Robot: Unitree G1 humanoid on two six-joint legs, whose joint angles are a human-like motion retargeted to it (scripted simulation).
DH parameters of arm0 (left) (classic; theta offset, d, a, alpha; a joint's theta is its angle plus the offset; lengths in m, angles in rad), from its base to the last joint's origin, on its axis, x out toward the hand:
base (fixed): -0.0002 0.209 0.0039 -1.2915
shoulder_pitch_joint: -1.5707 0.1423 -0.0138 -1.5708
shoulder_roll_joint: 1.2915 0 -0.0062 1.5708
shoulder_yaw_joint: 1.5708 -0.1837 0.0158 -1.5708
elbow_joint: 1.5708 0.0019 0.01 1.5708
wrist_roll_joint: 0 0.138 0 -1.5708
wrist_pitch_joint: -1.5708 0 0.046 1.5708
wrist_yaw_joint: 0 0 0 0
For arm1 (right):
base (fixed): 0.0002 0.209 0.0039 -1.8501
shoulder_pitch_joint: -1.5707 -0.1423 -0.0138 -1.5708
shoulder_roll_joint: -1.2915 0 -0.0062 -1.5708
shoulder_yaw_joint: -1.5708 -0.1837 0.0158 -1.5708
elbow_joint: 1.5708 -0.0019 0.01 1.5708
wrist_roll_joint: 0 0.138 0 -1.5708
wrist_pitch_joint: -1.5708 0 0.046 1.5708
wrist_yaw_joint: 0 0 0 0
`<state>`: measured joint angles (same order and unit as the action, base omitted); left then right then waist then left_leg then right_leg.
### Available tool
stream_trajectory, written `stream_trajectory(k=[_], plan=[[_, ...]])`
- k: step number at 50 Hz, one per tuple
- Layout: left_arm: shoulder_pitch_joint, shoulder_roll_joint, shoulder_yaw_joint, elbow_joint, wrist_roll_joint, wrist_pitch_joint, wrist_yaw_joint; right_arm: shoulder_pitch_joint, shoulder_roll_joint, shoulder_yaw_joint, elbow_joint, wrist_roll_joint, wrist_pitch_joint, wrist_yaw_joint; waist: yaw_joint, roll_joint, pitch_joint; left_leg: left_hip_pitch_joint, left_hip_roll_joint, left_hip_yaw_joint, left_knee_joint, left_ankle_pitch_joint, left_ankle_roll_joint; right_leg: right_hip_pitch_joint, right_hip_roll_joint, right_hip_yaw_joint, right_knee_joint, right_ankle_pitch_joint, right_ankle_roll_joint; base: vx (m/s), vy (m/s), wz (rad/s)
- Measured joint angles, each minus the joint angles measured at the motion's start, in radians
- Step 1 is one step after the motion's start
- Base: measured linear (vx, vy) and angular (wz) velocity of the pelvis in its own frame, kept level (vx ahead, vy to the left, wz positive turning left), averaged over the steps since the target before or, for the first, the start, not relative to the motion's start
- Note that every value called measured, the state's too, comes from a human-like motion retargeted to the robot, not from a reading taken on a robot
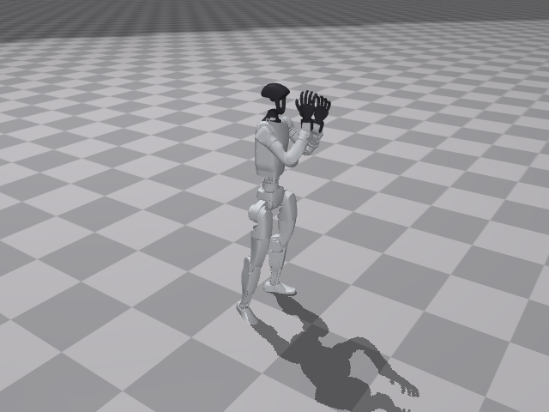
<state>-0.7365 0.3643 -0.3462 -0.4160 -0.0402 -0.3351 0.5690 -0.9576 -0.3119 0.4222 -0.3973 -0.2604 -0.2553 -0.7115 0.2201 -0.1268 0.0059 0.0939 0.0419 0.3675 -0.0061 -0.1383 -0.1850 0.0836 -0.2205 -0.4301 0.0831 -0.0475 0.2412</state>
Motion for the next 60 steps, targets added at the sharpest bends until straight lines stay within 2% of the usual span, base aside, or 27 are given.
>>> stream_trajectory(k=[3, 7, 12, 15, 21, 28, 33, 35, 42, 46, 49, 55, 60], plan=[[-0.003, -0.006, 0.001, 0.011, -0.015, 0.005, -0.003, 0.005, 0.012, -0.018, 0.006, -0.008, 0.017, -0.044, 0.001, -0.001, 0.0, 0.001, 0.0, 0.0, 0.0, 0.0, 0.0, -0.001, 0.0, 0.0, 0.002, -0.001, 0.0, 0.0, 0.0, 0.0], [-0.028, -0.041, -0.077, 0.002, -0.035, 0.008, -0.061, -0.045, 0.039, 0.077, 0.023, 0.009, 0.011, 0.081, -0.006, 0.0, -0.003, 0.001, 0.001, -0.001, 0.0, -0.001, 0.002, -0.003, -0.001, 0.0, 0.007, -0.003, -0.003, 0.0, 0.0, 0.0], [0.006, -0.011, -0.04, -0.01, -0.026, -0.004, -0.032, -0.022, 0.006, 0.045, 0.011, -0.032, 0.012, 0.019, -0.006, 0.0, 0.0, 0.001, 0.001, -0.002, 0.0, -0.001, 0.001, -0.003, -0.001, -0.002, 0.01, -0.004, -0.001, 0.0, 0.0, 0.0], [0.024, 0.008, -0.014, -0.005, -0.034, -0.007, 0.003, 0.007, -0.005, 0.0, 0.001, -0.038, 0.022, -0.072, -0.003, -0.001, 0.001, 0.001, 0.001, -0.003, 0.0, -0.001, 0.001, -0.001, -0.001, -0.004, 0.008, -0.003, 0.001, 0.0, 0.0, 0.0], [-0.009, -0.003, -0.11, 0.006, -0.059, -0.015, -0.071, -0.05, -0.001, 0.095, 0.026, -0.078, 0.013, -0.004, -0.008, -0.001, -0.005, -0.001, 0.001, -0.005, 0.001, -0.001, 0.001, -0.001, -0.001, -0.005, 0.006, -0.004, -0.001, 0.0, 0.0, 0.0], [0.026, 0.025, -0.023, 0.027, -0.077, -0.02, -0.02, 0.019, -0.044, 0.004, 0.022, -0.05, 0.022, -0.108, -0.005, -0.002, 0.001, 0.0, 0.001, -0.007, 0.0, 0.0, 0.0, 0.0, -0.001, -0.008, 0.008, -0.005, 0.0, 0.0, 0.0, 0.0], [-0.007, -0.015, -0.098, 0.015, -0.085, -0.012, -0.088, -0.044, -0.012, 0.097, 0.022, -0.063, 0.012, 0.011, -0.012, 0.0, -0.005, -0.001, 0.002, -0.006, 0.0, -0.001, 0.0, -0.001, -0.001, -0.007, 0.009, -0.006, -0.001, 0.0, 0.0, 0.0], [-0.013, -0.012, -0.105, 0.008, -0.05, -0.017, -0.055, -0.059, -0.008, 0.112, 0.026, -0.078, 0.012, -0.022, -0.014, 0.002, -0.005, -0.002, 0.002, -0.006, 0.001, -0.001, 0.0, -0.002, -0.001, -0.007, 0.009, -0.006, -0.001, 0.0, 0.0, 0.0], [0.013, 0.007, -0.009, 0.022, -0.041, -0.011, 0.026, 0.019, -0.028, -0.011, 0.037, -0.044, 0.031, -0.138, -0.01, 0.0, 0.001, 0.002, 0.002, -0.007, 0.001, -0.001, 0.0, 0.001, -0.001, -0.008, 0.011, -0.007, -0.001, 0.0, 0.0, 0.0], [-0.012, -0.031, -0.084, 0.016, -0.055, -0.007, -0.046, -0.034, -0.005, 0.076, 0.038, -0.067, 0.02, -0.016, -0.015, 0.003, -0.004, 0.002, 0.002, -0.007, 0.002, -0.002, 0.0, 0.001, -0.001, -0.007, 0.013, -0.008, -0.002, 0.0, 0.0, 0.0], [-0.01, -0.028, -0.094, 0.005, -0.036, -0.015, -0.037, -0.043, -0.002, 0.089, 0.034, -0.072, 0.01, -0.029, -0.017, 0.006, -0.004, 0.002, 0.002, -0.007, 0.002, -0.002, 0.0, 0.001, -0.001, -0.007, 0.014, -0.008, -0.002, 0.0, 0.0, 0.0], [0.024, 0.0, -0.016, 0.009, -0.051, -0.009, -0.008, 0.01, -0.032, -0.009, 0.031, -0.056, 0.032, -0.115, -0.012, 0.006, 0.0, 0.003, 0.002, -0.008, 0.002, -0.001, -0.001, 0.003, -0.002, -0.009, 0.013, -0.007, -0.002, 0.0, 0.0, 0.0], [-0.014, -0.04, -0.095, -0.003, -0.051, -0.007, -0.062, -0.058, 0.003, 0.09, 0.027, -0.069, 0.013, 0.005, -0.018, 0.009, -0.006, 0.002, 0.002, -0.008, 0.002, -0.002, 0.0, 0.001, -0.001, -0.008, 0.013, -0.007, -0.002, 0.0, 0.0, 0.0]])
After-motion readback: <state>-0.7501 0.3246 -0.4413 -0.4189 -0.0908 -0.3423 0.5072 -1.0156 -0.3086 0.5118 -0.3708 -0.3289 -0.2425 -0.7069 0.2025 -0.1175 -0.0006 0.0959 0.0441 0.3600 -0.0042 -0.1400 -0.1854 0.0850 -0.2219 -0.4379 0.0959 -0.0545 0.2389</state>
